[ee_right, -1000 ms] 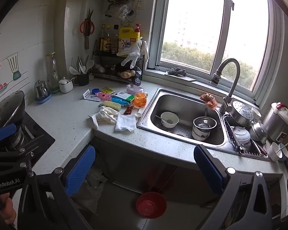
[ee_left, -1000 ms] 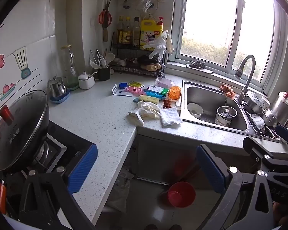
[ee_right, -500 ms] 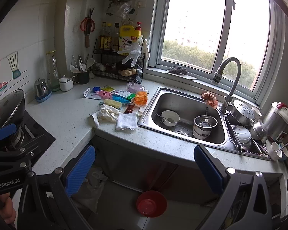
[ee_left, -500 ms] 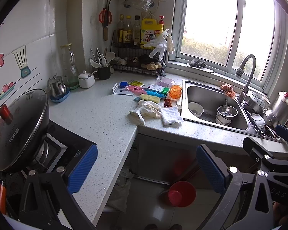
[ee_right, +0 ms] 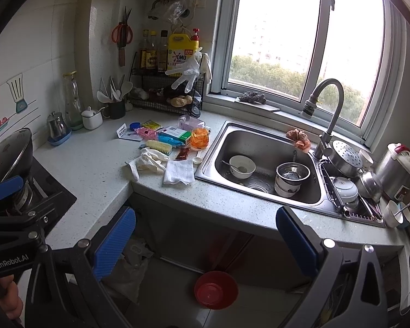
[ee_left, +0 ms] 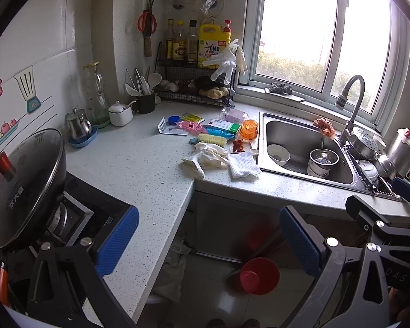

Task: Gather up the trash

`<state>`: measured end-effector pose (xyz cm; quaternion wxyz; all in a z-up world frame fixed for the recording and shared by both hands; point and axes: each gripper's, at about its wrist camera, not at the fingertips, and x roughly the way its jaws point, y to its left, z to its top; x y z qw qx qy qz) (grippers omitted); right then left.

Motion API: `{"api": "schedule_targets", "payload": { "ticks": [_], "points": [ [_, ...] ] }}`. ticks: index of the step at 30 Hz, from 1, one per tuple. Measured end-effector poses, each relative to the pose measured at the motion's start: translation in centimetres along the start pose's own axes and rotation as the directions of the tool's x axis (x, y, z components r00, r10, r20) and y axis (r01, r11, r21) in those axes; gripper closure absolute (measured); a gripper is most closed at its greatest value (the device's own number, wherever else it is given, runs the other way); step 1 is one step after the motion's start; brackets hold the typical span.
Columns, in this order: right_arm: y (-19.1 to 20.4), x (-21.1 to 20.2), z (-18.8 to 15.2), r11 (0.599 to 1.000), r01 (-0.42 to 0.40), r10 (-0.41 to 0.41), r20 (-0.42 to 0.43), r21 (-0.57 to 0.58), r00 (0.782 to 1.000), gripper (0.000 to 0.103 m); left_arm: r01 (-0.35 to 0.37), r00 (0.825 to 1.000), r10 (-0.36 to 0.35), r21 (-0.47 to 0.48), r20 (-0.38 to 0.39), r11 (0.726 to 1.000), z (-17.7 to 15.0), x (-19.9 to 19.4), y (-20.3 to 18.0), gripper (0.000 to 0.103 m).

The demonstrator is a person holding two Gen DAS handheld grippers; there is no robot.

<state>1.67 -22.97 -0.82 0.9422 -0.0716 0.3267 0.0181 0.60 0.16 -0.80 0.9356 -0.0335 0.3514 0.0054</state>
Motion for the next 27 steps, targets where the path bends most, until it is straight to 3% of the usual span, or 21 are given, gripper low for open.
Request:
{"api": "schedule_targets", "payload": {
  "ticks": [27],
  "points": [
    [-0.31,0.36,-0.09,1.000,0.008,-0.008,-0.015,0.008,1.000,0.000,0.005,1.000,-0.005,0.001,-0.014,1.000,0.12,0.63,-0.51,0.001]
  ]
}}
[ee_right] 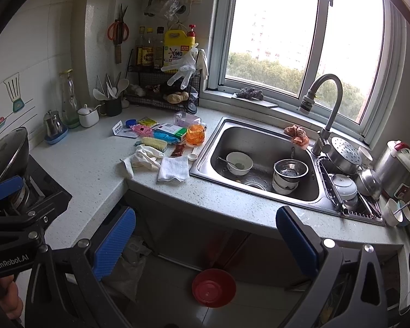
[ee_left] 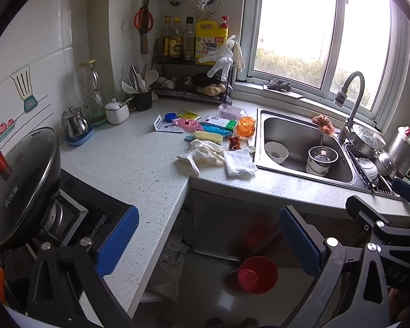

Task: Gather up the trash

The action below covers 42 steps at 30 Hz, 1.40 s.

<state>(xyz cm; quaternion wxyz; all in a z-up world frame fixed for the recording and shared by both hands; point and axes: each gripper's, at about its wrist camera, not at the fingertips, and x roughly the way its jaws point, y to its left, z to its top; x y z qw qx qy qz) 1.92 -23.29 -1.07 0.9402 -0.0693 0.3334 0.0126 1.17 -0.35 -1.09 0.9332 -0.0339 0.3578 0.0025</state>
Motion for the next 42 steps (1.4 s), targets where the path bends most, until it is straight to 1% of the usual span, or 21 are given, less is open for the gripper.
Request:
{"api": "schedule_targets", "payload": {
  "ticks": [8,18,26,32,35,40,42],
  "points": [
    [-0.4,0.3,0.0,1.000,-0.005,0.005,-0.009,0.002,1.000,0.000,-0.007,1.000,0.007,0.000,-0.004,1.000,-0.3,0.3,-0.9,0.001],
    [-1.4,0.7,0.0,0.999,-0.033,0.033,-0.021,-0.011,0.999,0.000,-0.025,1.000,0.025,-0.013,-0.015,1.000,-0.2,0.7,-2.3,0.001],
    [-2.5,1.5,0.7,0.996,-0.072,0.071,-0.015,-0.056,0.997,0.000,-0.047,0.998,0.046,-0.030,-0.036,0.998,0.6,1.7,-3.7,0.001],
    [-2.4,4.0,1.7,0.990,-0.112,0.108,-0.044,-0.087,0.993,0.000,-0.073,0.994,0.072,-0.014,-0.077,0.997,2.1,4.3,-3.5,0.001],
    [-1.9,5.8,2.8,0.985,-0.137,0.132,-0.057,-0.101,0.990,0.000,-0.067,0.993,0.064,-0.026,-0.096,0.997,3.5,6.6,-2.6,0.001],
    [-0.2,10.4,5.2,0.976,-0.172,0.162,-0.088,-0.130,0.983,0.000,-0.050,0.990,0.047,-0.019,-0.133,0.999,6.3,12.0,-0.4,0.001],
    [0.6,12.7,6.1,0.977,-0.170,0.156,-0.110,-0.130,0.982,0.000,-0.025,0.985,0.025,0.000,-0.168,1.000,7.7,14.9,0.8,0.001]
  ]
}}
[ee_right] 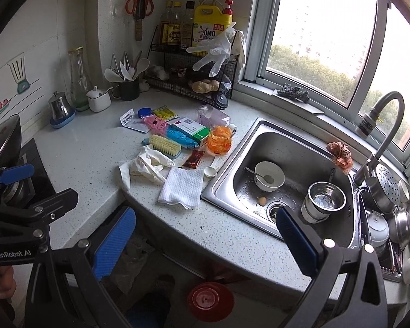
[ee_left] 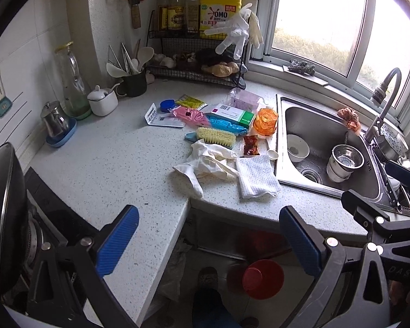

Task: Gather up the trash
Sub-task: 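Grasp the white gloves with the left tool while the right tool grasps the white wipe, then carry the gloves and wipe down toward the red bin with both tools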

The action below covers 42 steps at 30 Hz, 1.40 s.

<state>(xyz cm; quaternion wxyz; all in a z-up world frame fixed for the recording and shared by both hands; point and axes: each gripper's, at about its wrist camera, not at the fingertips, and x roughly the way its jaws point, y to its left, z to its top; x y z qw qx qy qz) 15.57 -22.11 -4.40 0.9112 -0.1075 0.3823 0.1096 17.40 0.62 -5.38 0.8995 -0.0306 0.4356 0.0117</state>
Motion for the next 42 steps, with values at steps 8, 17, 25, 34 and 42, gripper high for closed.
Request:
{"api": "schedule_targets", "payload": {
  "ticks": [8,17,25,34,42],
  "points": [
    [0.4,9.5,3.1,0.994,0.070,-0.055,-0.175,0.083,0.983,0.000,0.106,0.979,-0.088,0.092,-0.184,0.990,5.7,11.3,2.4,0.001],
    [-0.5,16.4,3.9,0.976,0.157,-0.096,-0.345,0.153,0.934,0.000,0.213,0.919,-0.147,0.146,-0.366,0.966,7.8,21.2,2.0,0.012],
    [-1.2,18.6,3.3,0.961,0.211,-0.118,-0.429,0.178,0.896,0.000,0.233,0.884,-0.119,0.207,-0.452,0.950,7.1,25.2,0.5,0.015],
    [-1.7,19.2,3.4,0.955,0.175,-0.054,-0.438,0.240,0.897,0.000,0.158,0.913,-0.052,0.231,-0.406,0.960,7.7,24.2,0.2,0.082],
    [0.0,18.6,4.0,0.970,0.088,0.011,-0.399,0.228,0.917,0.000,0.193,0.928,-0.145,0.110,-0.344,0.975,7.1,21.1,2.4,0.098]
  ]
}}
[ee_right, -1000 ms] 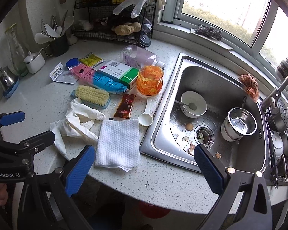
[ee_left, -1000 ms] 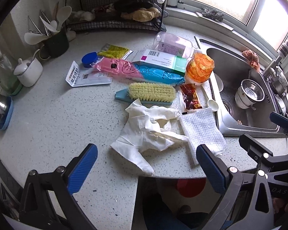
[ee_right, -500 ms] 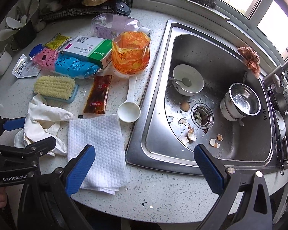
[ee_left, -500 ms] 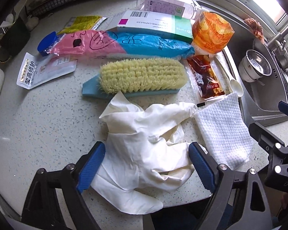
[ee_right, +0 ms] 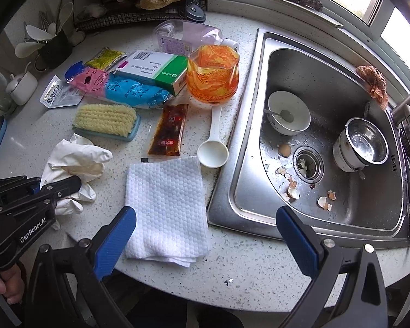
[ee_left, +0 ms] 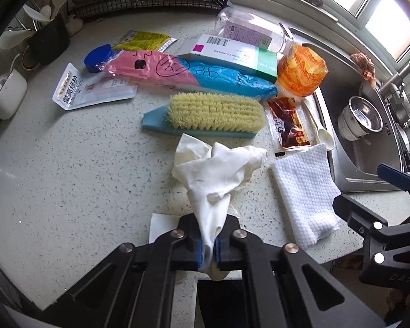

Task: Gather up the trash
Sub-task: 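Carry the gloves and wipe down toward the red bin with both tools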

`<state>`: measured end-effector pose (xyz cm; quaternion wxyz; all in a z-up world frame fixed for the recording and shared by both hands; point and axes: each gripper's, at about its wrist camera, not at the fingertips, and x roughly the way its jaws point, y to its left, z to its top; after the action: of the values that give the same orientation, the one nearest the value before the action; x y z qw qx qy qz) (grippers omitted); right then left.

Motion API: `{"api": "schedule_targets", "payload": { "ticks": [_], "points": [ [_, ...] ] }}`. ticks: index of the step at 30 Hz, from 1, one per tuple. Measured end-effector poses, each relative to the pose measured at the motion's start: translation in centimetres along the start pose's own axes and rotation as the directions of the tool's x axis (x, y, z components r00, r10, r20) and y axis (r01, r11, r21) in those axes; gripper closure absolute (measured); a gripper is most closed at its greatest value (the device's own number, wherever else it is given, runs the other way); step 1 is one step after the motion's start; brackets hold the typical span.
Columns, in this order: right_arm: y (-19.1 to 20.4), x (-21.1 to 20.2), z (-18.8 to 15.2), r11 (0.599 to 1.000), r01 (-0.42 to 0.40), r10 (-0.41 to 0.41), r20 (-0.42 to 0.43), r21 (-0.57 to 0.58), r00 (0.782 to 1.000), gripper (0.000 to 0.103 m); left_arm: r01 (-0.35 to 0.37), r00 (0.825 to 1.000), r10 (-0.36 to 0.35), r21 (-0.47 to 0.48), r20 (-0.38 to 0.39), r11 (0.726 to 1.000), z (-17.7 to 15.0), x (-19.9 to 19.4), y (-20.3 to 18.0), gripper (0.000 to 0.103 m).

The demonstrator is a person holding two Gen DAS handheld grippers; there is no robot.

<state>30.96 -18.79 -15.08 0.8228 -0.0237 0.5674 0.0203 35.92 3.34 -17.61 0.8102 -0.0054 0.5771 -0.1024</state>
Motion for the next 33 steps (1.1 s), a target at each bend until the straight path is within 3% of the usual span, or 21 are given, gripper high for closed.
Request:
{"api": "schedule_targets", "payload": {
  "ticks": [7,10,13,14,20,24,26,28,33],
  "points": [
    [2.9,0.8,0.3,0.996,-0.065,0.063,-0.031,-0.068,0.998,0.000,-0.065,0.995,0.069,-0.059,0.078,0.996,-1.2,-2.8,3.8,0.098],
    [3.8,2.2,0.4,0.993,-0.077,0.071,-0.067,-0.088,0.995,0.015,-0.118,0.988,0.125,-0.077,0.089,0.990,-1.1,-2.6,4.7,0.098],
    [4.5,3.6,0.1,0.993,-0.069,0.059,-0.104,-0.099,0.993,0.023,-0.176,0.979,0.183,-0.075,0.090,0.982,-1.5,-1.9,4.6,0.098],
    [4.6,4.0,0.0,0.992,-0.076,0.064,-0.119,-0.098,0.991,0.027,-0.177,0.979,0.183,-0.075,0.086,0.981,-1.6,-1.7,4.7,0.098],
    [5.8,4.6,-0.1,0.986,-0.066,0.050,-0.107,-0.154,0.993,0.029,-0.139,0.988,0.146,-0.109,0.058,0.984,-2.1,-0.8,5.4,0.098],
    [6.4,4.1,0.0,0.980,-0.077,0.062,-0.084,-0.184,0.995,0.050,-0.130,0.989,0.138,-0.120,0.060,0.984,-2.1,-1.1,5.6,0.098],
    [6.4,3.7,0.0,0.979,-0.083,0.069,-0.081,-0.185,0.994,0.075,-0.126,0.989,0.135,-0.124,0.060,0.984,-2.2,-1.3,5.8,0.098],
    [6.6,3.6,0.1,0.978,-0.096,0.082,-0.083,-0.185,0.993,0.088,-0.128,0.989,0.136,-0.121,0.063,0.984,-2.2,-1.5,5.9,0.098],
    [6.6,2.5,0.0,0.971,-0.160,0.148,-0.081,-0.180,0.986,0.093,-0.109,0.990,0.118,-0.110,0.071,0.988,-2.6,-2.7,4.9,0.098]
  ]
}}
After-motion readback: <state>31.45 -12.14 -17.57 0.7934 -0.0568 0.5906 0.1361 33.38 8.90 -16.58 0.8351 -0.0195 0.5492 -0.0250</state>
